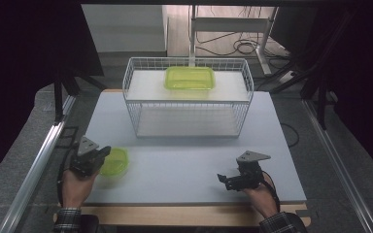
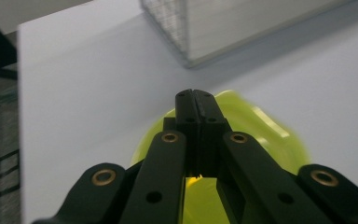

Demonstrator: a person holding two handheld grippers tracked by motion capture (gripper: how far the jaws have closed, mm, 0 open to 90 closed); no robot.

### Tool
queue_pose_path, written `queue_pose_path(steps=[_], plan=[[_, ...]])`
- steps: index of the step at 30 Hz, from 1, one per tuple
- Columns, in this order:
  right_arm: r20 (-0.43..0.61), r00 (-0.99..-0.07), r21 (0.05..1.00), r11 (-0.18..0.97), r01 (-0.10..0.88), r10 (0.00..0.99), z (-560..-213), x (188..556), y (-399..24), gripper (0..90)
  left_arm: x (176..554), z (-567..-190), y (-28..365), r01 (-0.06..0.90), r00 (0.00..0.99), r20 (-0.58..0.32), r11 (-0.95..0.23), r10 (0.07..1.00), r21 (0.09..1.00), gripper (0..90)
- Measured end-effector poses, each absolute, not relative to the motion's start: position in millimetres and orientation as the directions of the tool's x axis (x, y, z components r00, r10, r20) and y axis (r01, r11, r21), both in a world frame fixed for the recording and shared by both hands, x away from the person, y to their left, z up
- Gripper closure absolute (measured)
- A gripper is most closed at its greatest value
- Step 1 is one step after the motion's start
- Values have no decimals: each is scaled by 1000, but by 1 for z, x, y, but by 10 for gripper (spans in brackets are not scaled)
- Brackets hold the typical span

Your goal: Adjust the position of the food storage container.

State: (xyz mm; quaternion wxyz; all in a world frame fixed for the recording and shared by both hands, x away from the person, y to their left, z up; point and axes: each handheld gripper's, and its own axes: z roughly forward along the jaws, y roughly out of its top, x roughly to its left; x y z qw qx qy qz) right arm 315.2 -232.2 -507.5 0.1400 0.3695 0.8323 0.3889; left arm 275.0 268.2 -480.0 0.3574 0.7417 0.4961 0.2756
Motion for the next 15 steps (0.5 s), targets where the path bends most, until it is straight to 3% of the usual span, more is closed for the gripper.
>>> queue_pose_path(steps=[6,15], plan=[[47,-694,741,441,506,718,-510,315,-230,21,271,-488,292,567,281,45,-203,959,799,900],[39,-702,733,456,504,711,-512,315,-229,24,276,-506,299,625,246,32,-183,969,759,899]])
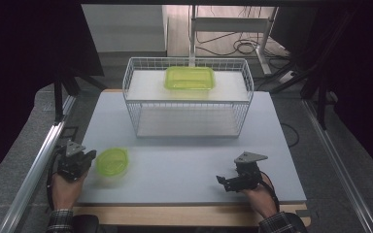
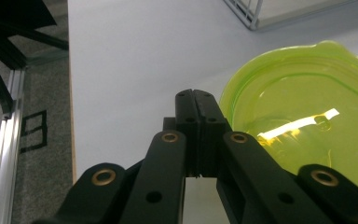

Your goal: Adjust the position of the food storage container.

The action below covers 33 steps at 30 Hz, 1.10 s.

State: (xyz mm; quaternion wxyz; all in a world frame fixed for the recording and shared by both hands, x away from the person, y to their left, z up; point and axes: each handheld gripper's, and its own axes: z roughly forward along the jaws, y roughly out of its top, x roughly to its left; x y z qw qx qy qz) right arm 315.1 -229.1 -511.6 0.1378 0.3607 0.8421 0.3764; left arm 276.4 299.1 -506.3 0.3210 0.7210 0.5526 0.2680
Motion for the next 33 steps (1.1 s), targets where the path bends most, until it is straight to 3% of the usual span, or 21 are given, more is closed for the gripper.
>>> queue_pose_path(steps=[14,28,33], plan=[[35,-706,725,469,505,707,-513,315,-227,25,280,-509,274,641,267,29,-201,963,741,899],[30,-711,721,477,502,703,-514,314,-226,25,283,-504,215,605,408,31,-296,912,739,899],[29,-711,720,479,502,702,-514,314,-226,26,279,-501,217,592,386,21,-265,922,761,899]])
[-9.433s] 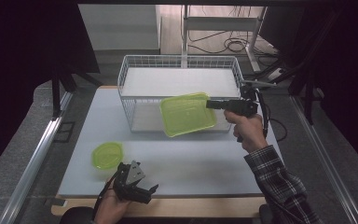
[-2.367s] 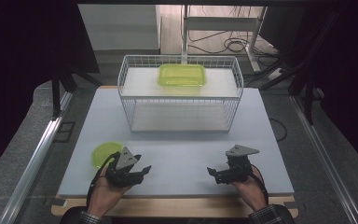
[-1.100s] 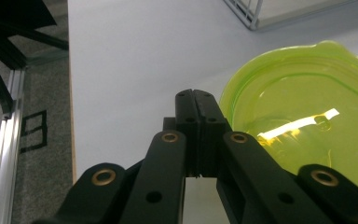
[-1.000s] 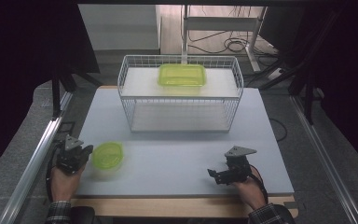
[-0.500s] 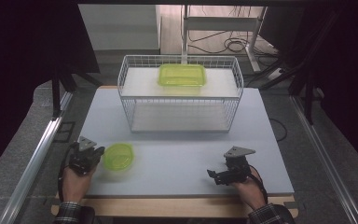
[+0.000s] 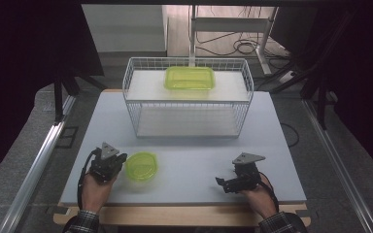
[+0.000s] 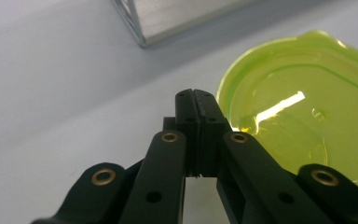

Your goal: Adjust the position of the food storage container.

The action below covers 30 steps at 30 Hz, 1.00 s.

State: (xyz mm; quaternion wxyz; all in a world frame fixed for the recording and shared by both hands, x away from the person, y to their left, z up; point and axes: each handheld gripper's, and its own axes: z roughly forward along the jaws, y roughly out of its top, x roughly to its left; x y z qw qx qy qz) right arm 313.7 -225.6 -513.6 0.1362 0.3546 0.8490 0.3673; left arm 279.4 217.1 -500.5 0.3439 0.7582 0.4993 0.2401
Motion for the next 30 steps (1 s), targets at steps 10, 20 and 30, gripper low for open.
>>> queue_pose_path(steps=[10,20,30], plan=[[23,-711,719,483,500,702,-513,313,-225,26,269,-521,226,650,470,-38,-316,882,691,899],[17,-720,713,497,495,693,-515,313,-223,26,276,-521,204,636,523,-52,-349,851,688,898],[15,-729,707,508,491,684,-516,312,-219,26,283,-521,171,610,602,-68,-403,796,682,897]])
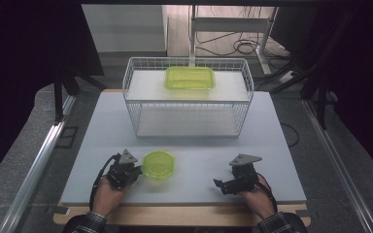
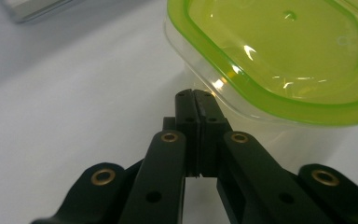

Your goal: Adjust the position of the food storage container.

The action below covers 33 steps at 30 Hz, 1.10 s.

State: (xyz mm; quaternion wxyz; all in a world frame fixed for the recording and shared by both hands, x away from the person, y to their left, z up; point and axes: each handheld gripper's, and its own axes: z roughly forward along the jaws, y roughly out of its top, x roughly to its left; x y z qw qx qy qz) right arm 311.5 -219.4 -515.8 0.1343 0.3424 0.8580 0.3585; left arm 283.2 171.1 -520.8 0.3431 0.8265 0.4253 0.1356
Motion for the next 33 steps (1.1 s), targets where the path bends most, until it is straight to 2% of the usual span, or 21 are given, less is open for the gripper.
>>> queue_pose_path(steps=[21,26,29,33], plan=[[29,-745,694,522,495,667,-517,310,-214,37,284,-527,107,553,706,-82,-474,704,685,890],[31,-743,700,516,493,669,-516,310,-216,37,282,-528,107,543,706,-57,-489,706,682,871],[37,-741,708,506,493,670,-515,310,-217,37,279,-525,113,542,690,-44,-475,723,693,809],[37,-741,718,497,487,671,-514,311,-218,37,271,-521,121,518,684,-14,-473,729,713,620]])
